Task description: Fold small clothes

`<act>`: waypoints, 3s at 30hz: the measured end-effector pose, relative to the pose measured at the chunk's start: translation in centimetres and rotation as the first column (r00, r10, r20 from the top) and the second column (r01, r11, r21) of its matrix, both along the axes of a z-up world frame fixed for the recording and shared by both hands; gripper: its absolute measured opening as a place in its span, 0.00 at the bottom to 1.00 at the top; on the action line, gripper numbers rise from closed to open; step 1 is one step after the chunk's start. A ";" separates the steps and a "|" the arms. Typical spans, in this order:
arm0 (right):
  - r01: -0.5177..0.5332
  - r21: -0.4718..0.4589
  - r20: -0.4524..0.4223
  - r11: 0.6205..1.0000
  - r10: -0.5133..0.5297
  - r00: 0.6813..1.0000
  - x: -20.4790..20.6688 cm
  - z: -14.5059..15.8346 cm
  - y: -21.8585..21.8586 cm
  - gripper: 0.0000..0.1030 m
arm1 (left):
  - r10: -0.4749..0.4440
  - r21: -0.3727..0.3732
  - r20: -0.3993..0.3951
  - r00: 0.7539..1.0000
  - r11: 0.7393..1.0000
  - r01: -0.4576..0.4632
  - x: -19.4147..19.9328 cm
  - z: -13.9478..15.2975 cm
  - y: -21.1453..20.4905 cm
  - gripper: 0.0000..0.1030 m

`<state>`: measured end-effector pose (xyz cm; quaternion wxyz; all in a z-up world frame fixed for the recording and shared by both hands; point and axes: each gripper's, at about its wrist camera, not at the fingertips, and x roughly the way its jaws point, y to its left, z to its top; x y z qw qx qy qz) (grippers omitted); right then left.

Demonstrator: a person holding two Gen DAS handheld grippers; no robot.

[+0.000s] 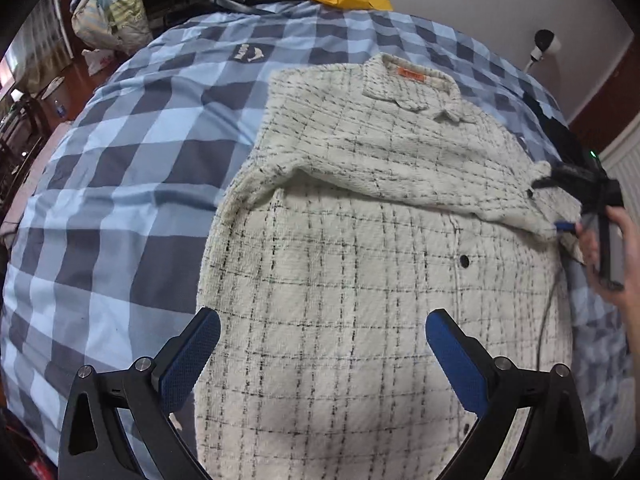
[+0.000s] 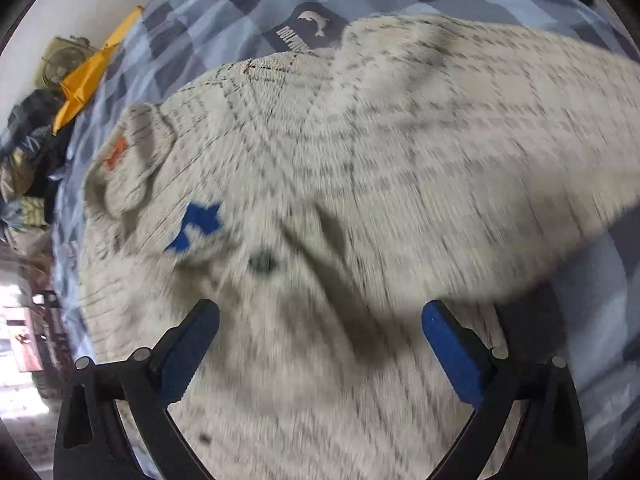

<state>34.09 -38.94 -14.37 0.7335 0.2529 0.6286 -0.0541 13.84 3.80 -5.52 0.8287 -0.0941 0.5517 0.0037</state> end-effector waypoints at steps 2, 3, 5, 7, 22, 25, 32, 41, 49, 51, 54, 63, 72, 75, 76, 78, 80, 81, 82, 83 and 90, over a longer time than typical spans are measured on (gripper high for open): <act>-0.053 -0.049 -0.009 0.997 0.053 0.999 1.6 -0.7 1.0 0.97 | -0.005 0.010 -0.012 1.000 1.000 0.005 0.1 -0.3 -0.2 1.00; -0.082 -0.070 -0.019 0.994 0.081 0.997 2.3 -1.1 1.7 0.97 | -0.006 0.009 -0.016 1.000 1.000 0.006 0.2 -0.3 -0.2 1.00; -0.126 -0.090 -0.028 0.988 0.124 0.992 2.9 -1.5 3.0 0.94 | -0.005 0.002 -0.021 1.000 1.000 0.005 0.3 -0.4 -0.2 1.00; -0.183 -0.138 -0.036 0.973 0.180 0.983 3.2 -1.8 4.6 0.73 | -0.008 -0.004 -0.028 1.000 1.000 0.008 0.4 -0.5 -0.2 1.00; -0.203 -0.228 0.290 0.952 0.265 0.920 3.7 10.9 6.4 0.12 | 0.015 0.062 -0.053 0.998 0.998 -0.011 0.5 -1.4 0.7 1.00; -0.194 -0.180 0.388 0.964 0.251 0.887 3.9 12.8 5.6 0.12 | 0.016 0.057 -0.075 0.997 0.998 -0.012 0.7 -2.1 0.8 1.00; -0.155 -0.189 0.255 0.970 0.201 0.946 6.6 5.4 4.6 0.15 | 0.013 0.109 -0.098 0.995 0.994 -0.003 1.1 -3.0 0.7 1.00; 0.015 -0.141 0.042 0.990 -0.009 0.999 4.9 1.0 -2.8 0.52 | 0.040 0.071 -0.092 0.995 0.997 -0.033 1.0 -2.6 1.4 1.00; -0.154 -0.360 0.174 0.920 0.229 0.958 2.7 6.9 5.3 0.55 | 0.028 0.069 -0.077 0.997 0.997 -0.023 0.4 -2.1 0.9 1.00; -0.225 -0.285 0.193 0.932 0.286 0.939 2.4 6.3 9.9 0.55 | 0.035 0.067 -0.078 0.996 0.997 -0.030 0.4 -2.1 1.1 1.00; -0.317 -0.241 0.197 0.917 0.366 0.910 3.0 4.1 16.7 0.55 | 0.047 0.050 -0.083 0.995 0.998 -0.043 0.6 -2.2 1.6 1.00; -0.450 -0.287 0.124 0.846 0.499 0.858 4.5 -3.4 28.7 0.55 | 0.061 0.014 -0.099 0.993 0.998 -0.060 1.1 -2.8 2.1 1.00; -0.158 0.042 0.081 0.987 0.154 0.985 6.3 -3.8 13.6 0.55 | 0.100 -0.036 -0.154 0.983 0.994 -0.107 1.2 -4.4 3.5 1.00; -0.033 -0.132 0.071 0.991 0.043 0.997 4.1 -1.3 7.4 0.55 | 0.118 0.005 -0.159 0.980 0.993 -0.118 1.1 -4.7 3.9 1.00; -0.016 -0.187 0.104 0.982 0.036 0.994 2.9 0.2 6.1 0.55 | 0.123 0.020 -0.157 0.980 0.992 -0.122 1.1 -4.7 4.0 1.00; -0.050 -0.267 0.173 0.962 0.099 0.980 -0.4 3.7 5.0 0.55 | 0.133 0.053 -0.143 0.981 0.991 -0.127 1.0 -4.6 4.2 1.00; -0.088 -0.306 0.183 0.948 0.150 0.972 -3.8 6.0 6.5 0.55 | 0.135 0.077 -0.124 0.983 0.989 -0.127 0.9 -4.3 4.2 1.00; -0.087 -0.321 0.182 0.943 0.152 0.972 -5.5 6.8 7.5 0.55 | 0.133 0.086 -0.110 0.985 0.989 -0.124 0.8 -4.0 4.1 1.00; -0.087 -0.328 0.166 0.941 0.148 0.975 -8.0 7.4 7.5 0.55 | 0.124 0.095 -0.089 0.988 0.989 -0.115 0.7 -3.5 3.9 1.00; -0.089 -0.309 0.144 0.947 0.138 0.980 -10.6 7.9 7.5 0.56 | 0.115 0.100 -0.073 0.991 0.989 -0.107 0.7 -3.0 3.7 1.00; 0.020 -0.022 0.433 1.000 -0.008 0.901 -18.0 5.5 8.4 0.98 | 0.079 0.091 -0.001 0.997 0.993 -0.079 5.5 -1.2 2.7 1.00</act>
